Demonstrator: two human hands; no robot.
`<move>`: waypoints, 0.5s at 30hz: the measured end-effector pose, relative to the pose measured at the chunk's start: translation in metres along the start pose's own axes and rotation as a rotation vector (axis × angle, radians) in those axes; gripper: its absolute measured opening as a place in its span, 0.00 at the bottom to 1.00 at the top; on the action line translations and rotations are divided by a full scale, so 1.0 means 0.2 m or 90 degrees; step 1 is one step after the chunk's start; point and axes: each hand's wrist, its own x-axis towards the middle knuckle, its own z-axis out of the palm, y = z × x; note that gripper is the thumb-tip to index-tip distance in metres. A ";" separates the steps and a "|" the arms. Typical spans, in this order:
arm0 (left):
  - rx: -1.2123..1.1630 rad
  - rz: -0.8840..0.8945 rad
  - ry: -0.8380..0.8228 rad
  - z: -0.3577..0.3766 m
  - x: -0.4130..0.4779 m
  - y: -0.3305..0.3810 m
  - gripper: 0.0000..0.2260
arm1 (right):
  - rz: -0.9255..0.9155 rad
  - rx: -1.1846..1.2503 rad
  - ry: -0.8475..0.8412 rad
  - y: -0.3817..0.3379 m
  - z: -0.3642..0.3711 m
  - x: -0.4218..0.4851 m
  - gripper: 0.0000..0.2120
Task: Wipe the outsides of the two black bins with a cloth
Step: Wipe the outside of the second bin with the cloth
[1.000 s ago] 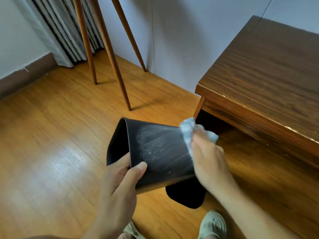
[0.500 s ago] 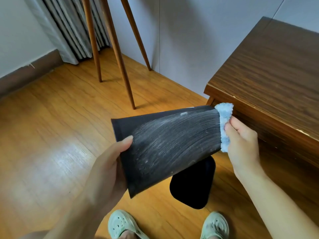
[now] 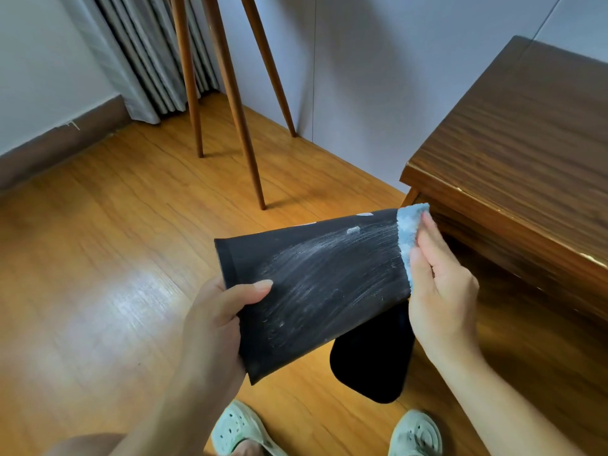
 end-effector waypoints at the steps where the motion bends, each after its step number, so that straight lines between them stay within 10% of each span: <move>1: 0.009 0.012 -0.023 0.01 0.00 -0.01 0.13 | -0.031 -0.010 -0.013 -0.02 0.03 -0.02 0.20; 9: 0.080 0.076 -0.115 0.05 0.01 -0.09 0.10 | -0.322 -0.053 -0.185 -0.14 0.17 -0.21 0.20; 15: 0.414 0.251 -0.164 0.04 -0.03 -0.12 0.10 | 0.064 -0.093 -0.180 0.01 0.05 0.00 0.23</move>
